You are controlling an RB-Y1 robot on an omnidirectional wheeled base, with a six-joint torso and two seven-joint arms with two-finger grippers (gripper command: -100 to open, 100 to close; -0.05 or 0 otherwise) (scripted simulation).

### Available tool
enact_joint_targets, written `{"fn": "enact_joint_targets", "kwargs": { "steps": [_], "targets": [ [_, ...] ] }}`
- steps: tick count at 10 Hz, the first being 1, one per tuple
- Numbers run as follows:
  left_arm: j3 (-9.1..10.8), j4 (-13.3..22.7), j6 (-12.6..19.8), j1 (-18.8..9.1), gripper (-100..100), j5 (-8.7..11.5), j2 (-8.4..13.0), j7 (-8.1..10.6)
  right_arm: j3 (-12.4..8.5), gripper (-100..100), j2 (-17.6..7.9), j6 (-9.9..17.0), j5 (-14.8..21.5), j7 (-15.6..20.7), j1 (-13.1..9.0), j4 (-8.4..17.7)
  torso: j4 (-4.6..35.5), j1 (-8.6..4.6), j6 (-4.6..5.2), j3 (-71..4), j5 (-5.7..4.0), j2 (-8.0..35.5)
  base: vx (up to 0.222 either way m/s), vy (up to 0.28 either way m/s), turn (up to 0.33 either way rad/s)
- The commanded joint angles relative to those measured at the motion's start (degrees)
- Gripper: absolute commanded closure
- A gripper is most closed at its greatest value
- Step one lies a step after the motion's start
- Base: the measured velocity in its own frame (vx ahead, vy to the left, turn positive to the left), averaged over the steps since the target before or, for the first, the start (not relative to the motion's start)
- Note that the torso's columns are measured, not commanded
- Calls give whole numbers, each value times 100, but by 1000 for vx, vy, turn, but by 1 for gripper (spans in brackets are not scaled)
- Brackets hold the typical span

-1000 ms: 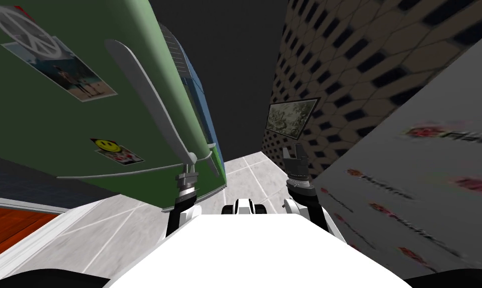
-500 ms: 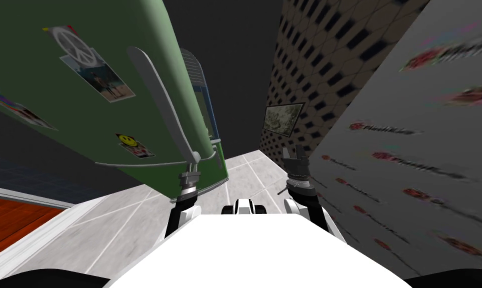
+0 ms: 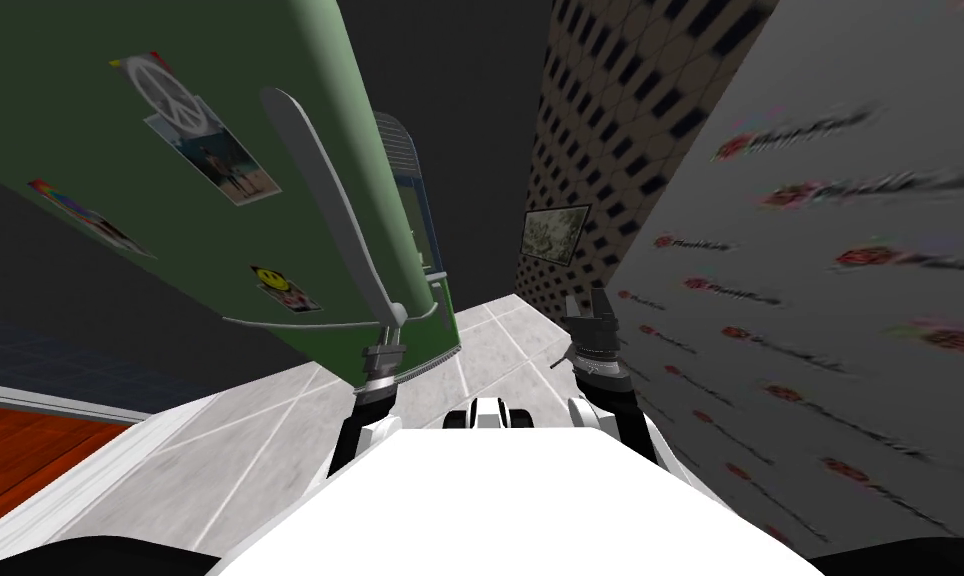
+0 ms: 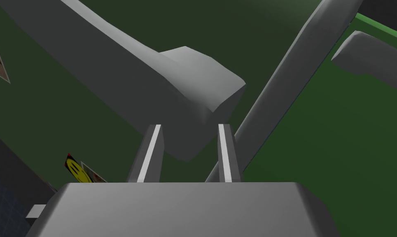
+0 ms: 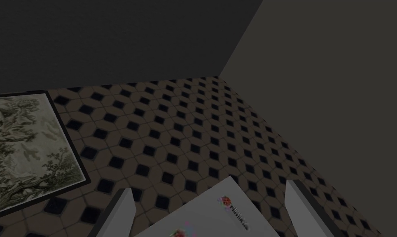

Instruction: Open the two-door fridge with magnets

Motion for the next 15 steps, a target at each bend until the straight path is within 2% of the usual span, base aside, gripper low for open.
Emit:
{"fn": "enact_joint_targets", "kwargs": {
  "steps": [1,2,3,5,8,9,10,11,12,13,14,15],
  "targets": [
    [-62,-98,-125,29,100,-8,179,162,0,0,0,0,0,0,1,0,3,-1,-12,-15,-6,-26,-211,172,-80],
    [-137,-139,-166,62,100,-25,281,246,0,0,0,0,0,0,1,0,4,21,-14,-24,-6,-34,-261,196,-130],
    [-137,-139,-166,62,100,-25,281,246,0,0,0,0,0,0,1,0,7,28,-15,-14,0,-18,-231,158,-51],
    [-285,-220,-247,129,100,-58,486,413,0,0,0,0,0,0,1,0,7,20,-16,-11,-2,-14,-273,179,-100],
    [-434,-301,-328,196,100,-92,691,580,0,0,0,0,0,0,1,0,17,-52,3,-2,-24,-1,-290,136,-71],
    [-430,-208,-221,246,100,-86,652,535,0,0,0,0,0,0,1,0,14,-61,16,-11,-29,-12,-122,66,-25],
    [-723,-72,-209,-14,100,131,701,286,0,0,1,0,0,0,3,0,-4,-85,20,-34,-29,-56,-156,134,-50],
    [-723,-72,-209,-14,100,131,701,286,0,0,0,-1,0,0,3,-1,-20,-72,40,-28,-16,-46,-185,206,-97],
    [-987,29,-204,-236,100,354,740,46,0,0,0,0,0,0,2,0,-18,-32,23,-17,-1,-34,-168,215,-108],
    [-991,29,-204,-300,100,354,740,21,-1,0,-1,0,0,0,2,0,-12,-14,20,-19,3,-34,-177,211,-72],
    [-1260,130,-198,-493,100,578,778,-221,-1,0,-1,0,0,0,3,0,-11,0,1,-17,7,-31,-226,194,-69],
    [-1260,130,-198,-587,100,578,778,-244,-1,0,-1,0,0,0,2,0,-12,-2,5,-9,10,-20,-208,222,-55]
  ]
}}
